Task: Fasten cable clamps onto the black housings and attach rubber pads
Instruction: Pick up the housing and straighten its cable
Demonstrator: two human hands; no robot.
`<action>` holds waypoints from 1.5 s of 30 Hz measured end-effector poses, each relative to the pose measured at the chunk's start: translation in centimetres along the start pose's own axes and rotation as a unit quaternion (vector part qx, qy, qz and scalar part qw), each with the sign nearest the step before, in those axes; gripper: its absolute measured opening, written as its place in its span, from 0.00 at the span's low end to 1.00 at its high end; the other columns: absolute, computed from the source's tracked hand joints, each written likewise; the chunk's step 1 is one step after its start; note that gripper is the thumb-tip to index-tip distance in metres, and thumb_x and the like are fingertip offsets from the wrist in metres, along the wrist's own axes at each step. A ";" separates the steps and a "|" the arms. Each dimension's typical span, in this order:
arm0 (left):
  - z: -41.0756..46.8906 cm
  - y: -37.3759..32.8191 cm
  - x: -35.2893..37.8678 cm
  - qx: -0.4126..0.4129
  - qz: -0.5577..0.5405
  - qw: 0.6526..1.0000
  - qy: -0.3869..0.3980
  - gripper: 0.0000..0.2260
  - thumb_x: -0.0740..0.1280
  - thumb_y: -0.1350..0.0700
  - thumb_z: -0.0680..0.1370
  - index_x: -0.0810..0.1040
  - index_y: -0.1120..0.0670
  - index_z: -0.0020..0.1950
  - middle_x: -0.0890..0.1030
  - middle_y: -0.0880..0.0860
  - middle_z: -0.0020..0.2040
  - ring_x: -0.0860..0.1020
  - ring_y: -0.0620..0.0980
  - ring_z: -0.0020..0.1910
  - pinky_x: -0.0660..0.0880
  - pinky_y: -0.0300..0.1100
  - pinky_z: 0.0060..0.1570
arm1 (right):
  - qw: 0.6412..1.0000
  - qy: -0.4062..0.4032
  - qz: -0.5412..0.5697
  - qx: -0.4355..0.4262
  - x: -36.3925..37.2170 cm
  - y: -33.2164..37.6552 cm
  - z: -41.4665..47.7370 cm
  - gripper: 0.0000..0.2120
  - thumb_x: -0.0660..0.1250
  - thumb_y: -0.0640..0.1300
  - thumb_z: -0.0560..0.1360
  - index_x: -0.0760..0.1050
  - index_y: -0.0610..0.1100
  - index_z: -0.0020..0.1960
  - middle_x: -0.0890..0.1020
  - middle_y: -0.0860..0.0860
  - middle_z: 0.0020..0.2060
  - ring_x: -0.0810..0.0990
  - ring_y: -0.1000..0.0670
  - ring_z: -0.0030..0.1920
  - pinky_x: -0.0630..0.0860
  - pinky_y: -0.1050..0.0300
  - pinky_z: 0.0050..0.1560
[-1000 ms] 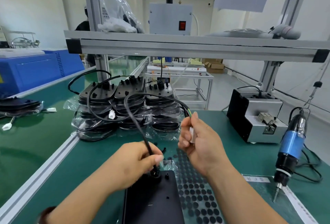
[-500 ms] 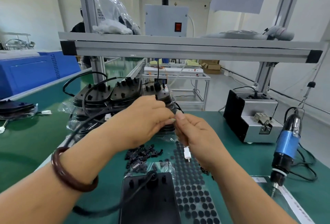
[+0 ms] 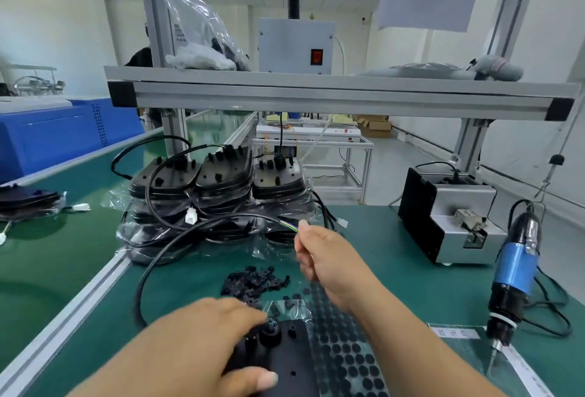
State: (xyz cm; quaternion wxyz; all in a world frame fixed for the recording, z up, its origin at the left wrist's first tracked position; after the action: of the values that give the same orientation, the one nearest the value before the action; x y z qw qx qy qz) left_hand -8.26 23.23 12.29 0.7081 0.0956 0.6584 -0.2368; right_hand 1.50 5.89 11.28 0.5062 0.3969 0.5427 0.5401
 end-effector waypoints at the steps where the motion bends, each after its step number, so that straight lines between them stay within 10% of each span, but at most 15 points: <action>1: -0.3 -0.2 1.3 0.000 -0.004 1.000 -0.004 0.30 0.53 0.23 0.67 0.55 0.27 0.68 0.62 0.25 0.66 0.62 0.28 0.66 0.62 0.33 0.67 | 1.000 0.002 -0.018 0.006 0.0 -0.3 0.4 0.21 0.55 0.54 0.82 0.70 0.48 0.33 0.67 0.55 0.23 0.61 0.53 0.26 0.60 0.59 0.31; 6: 0.7 0.6 2.4 -0.039 -0.059 0.995 -0.064 0.09 0.57 0.40 0.79 0.62 0.38 0.57 0.78 0.36 0.55 0.76 0.40 0.54 0.73 0.39 0.54 | 0.985 -0.031 -0.168 0.032 -0.9 -1.8 2.1 0.20 0.56 0.54 0.82 0.75 0.46 0.37 0.73 0.55 0.27 0.68 0.54 0.28 0.67 0.60 0.34; 14: 0.8 2.1 2.6 -0.044 -0.123 0.986 -0.104 0.07 0.64 0.42 0.76 0.71 0.34 0.53 0.80 0.32 0.43 0.77 0.33 0.44 0.73 0.32 0.46 | 0.950 -0.125 -0.285 0.010 -2.1 -3.7 4.4 0.08 0.63 0.44 0.80 0.76 0.47 0.58 0.76 0.54 0.46 0.75 0.55 0.44 0.71 0.63 0.42; 18: 0.8 2.2 2.5 -0.042 -0.164 0.980 -0.103 0.09 0.69 0.47 0.75 0.75 0.33 0.50 0.79 0.29 0.41 0.77 0.31 0.43 0.73 0.29 0.45 | 0.858 -0.137 -0.493 -0.040 -1.6 -3.8 4.6 0.11 0.63 0.41 0.78 0.76 0.47 0.59 0.72 0.48 0.56 0.71 0.46 0.57 0.70 0.53 0.60; 28: 0.9 2.3 2.6 -0.027 -0.196 0.973 -0.121 0.12 0.70 0.49 0.74 0.74 0.31 0.51 0.80 0.29 0.42 0.78 0.31 0.44 0.75 0.32 0.48 | 0.819 -0.001 -0.573 0.025 2.2 -5.6 5.1 0.12 0.63 0.44 0.79 0.75 0.40 0.40 0.75 0.46 0.33 0.75 0.44 0.36 0.72 0.56 0.37; 31: 0.8 2.4 2.8 -0.028 -0.202 0.970 -0.132 0.13 0.71 0.48 0.74 0.74 0.31 0.51 0.80 0.29 0.43 0.78 0.31 0.44 0.75 0.31 0.48 | 0.819 0.013 -0.572 0.047 2.4 -5.5 5.5 0.08 0.64 0.39 0.77 0.79 0.36 0.45 0.82 0.42 0.40 0.82 0.43 0.43 0.76 0.54 0.39; 35: 0.7 2.4 3.2 -0.023 -0.204 0.967 -0.149 0.14 0.71 0.49 0.74 0.73 0.31 0.52 0.80 0.29 0.44 0.78 0.31 0.44 0.75 0.32 0.49 | 0.879 -0.004 -0.475 0.036 1.5 -4.3 5.0 0.09 0.64 0.38 0.76 0.83 0.37 0.49 0.85 0.43 0.45 0.83 0.47 0.43 0.79 0.60 0.38; 38: 0.8 2.3 3.5 -0.023 -0.225 0.964 -0.138 0.12 0.70 0.48 0.75 0.74 0.31 0.52 0.79 0.29 0.44 0.78 0.31 0.45 0.75 0.32 0.49 | 0.989 -0.030 -0.134 0.059 1.0 -3.4 3.0 0.05 0.69 0.38 0.76 0.82 0.42 0.42 0.81 0.49 0.33 0.77 0.58 0.28 0.73 0.68 0.31; 45: 2.9 2.5 3.3 -0.076 -0.343 0.923 -0.159 0.04 0.68 0.46 0.75 0.80 0.36 0.45 0.83 0.44 0.38 0.80 0.43 0.37 0.78 0.43 0.45 | 0.991 -0.013 0.130 0.031 3.3 -1.8 -1.4 0.03 0.69 0.35 0.75 0.81 0.40 0.44 0.80 0.53 0.28 0.77 0.57 0.30 0.75 0.65 0.34</action>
State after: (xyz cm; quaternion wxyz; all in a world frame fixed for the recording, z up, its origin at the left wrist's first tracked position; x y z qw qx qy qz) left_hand -4.47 23.45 8.95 0.6838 -0.2293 0.5455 -0.4269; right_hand -0.23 8.65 8.93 0.4263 0.4868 0.4965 0.5785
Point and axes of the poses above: each hand's wrist, its own z-axis towards the middle knuckle, its own x-axis out of the palm, y = z × x, the point moved 4 cm from there along z, towards the middle knuckle
